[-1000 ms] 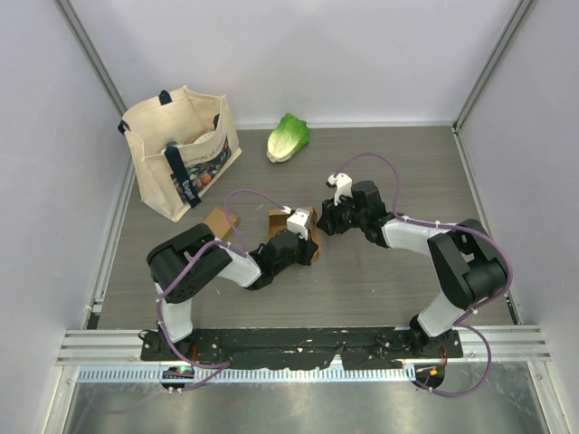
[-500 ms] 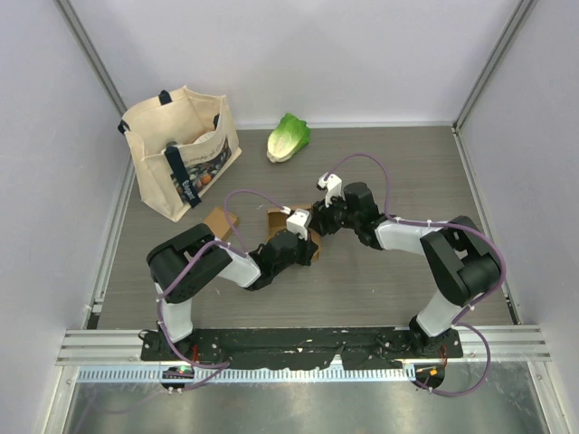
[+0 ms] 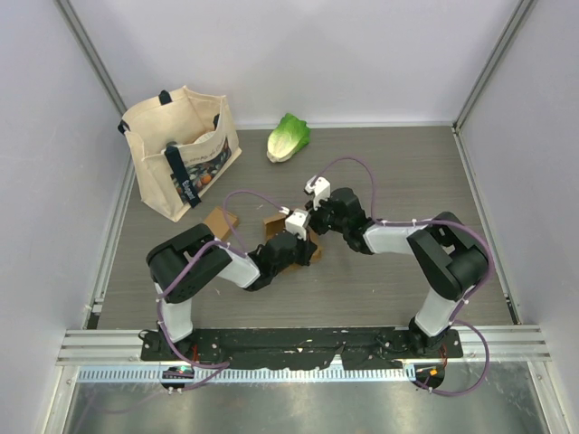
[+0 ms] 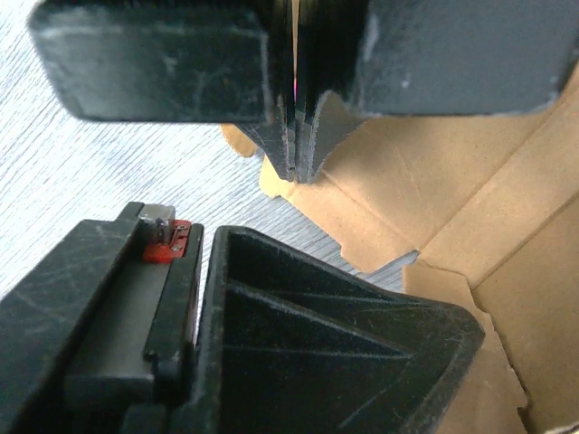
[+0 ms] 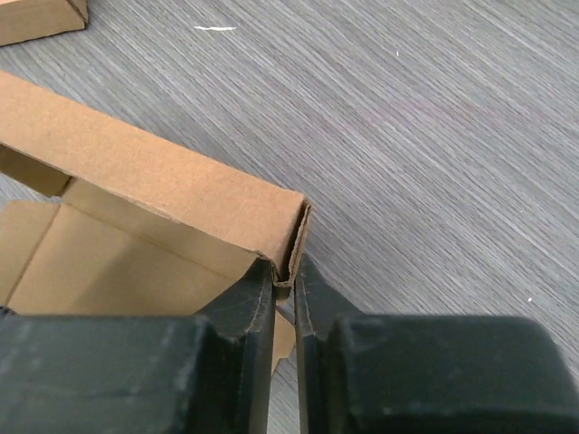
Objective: Fold the paper box
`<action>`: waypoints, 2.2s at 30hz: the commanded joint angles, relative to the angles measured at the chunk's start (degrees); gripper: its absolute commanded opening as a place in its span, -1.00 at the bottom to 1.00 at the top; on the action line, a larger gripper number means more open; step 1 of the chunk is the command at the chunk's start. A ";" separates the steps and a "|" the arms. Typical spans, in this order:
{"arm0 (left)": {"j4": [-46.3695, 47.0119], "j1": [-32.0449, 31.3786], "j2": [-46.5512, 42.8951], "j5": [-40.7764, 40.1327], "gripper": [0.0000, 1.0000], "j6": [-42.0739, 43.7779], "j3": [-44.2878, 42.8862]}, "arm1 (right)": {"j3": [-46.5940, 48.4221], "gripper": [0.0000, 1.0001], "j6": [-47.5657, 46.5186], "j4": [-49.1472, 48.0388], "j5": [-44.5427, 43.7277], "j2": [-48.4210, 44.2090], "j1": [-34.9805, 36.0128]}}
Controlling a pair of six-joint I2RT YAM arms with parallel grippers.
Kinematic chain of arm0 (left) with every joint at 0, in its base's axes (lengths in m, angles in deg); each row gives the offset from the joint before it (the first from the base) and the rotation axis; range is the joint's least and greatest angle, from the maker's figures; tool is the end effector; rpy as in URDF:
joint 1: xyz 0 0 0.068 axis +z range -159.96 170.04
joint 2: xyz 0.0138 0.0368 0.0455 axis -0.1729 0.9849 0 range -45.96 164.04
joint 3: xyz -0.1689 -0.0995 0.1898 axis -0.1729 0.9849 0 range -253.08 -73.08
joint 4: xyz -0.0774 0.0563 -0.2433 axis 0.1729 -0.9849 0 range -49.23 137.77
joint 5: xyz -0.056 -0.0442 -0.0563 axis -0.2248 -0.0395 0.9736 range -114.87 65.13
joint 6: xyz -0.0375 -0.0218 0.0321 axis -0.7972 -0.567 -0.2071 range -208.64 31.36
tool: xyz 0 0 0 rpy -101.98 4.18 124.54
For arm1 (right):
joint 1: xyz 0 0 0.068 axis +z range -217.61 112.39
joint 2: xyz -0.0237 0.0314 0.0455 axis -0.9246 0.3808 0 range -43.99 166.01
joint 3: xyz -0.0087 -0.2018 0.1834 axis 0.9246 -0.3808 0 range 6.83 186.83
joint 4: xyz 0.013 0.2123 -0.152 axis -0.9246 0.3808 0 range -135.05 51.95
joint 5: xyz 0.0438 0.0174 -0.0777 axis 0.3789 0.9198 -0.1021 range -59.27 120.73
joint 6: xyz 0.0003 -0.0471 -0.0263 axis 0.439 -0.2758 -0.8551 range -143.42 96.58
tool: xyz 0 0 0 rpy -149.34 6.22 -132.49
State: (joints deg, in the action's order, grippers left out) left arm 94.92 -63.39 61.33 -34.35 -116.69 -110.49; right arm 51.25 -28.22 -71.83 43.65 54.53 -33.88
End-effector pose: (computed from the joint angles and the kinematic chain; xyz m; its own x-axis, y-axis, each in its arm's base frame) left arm 0.2071 -0.2693 0.1140 -0.5331 -0.0599 -0.8440 0.5112 0.7721 -0.3776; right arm 0.2849 0.1999 0.1615 -0.3211 -0.3124 -0.8940 -0.7360 0.6764 0.0280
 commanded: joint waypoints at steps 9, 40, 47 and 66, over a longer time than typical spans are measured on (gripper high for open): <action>-9.79 0.34 -20.52 -3.36 -0.50 -0.42 6.46 | -2.24 -0.99 -2.85 -9.25 -15.74 -1.05 5.37; -39.16 0.34 -20.37 -31.03 -0.07 -6.67 -5.82 | -8.04 -0.99 7.43 -3.98 -22.33 -8.17 6.08; -34.86 0.17 -14.57 -36.83 -0.58 -3.07 -8.12 | -8.92 -0.99 8.14 -5.47 -23.21 -8.26 6.17; -23.17 -2.47 -11.66 -41.50 -1.00 8.19 -3.90 | -10.05 -0.05 13.15 5.34 -17.60 -18.61 4.50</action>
State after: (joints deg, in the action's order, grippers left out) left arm 67.62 -65.62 49.92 -73.89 -111.03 -115.17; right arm 42.20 -16.07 -67.31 21.43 40.83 -28.15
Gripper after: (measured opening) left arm 0.052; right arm 0.443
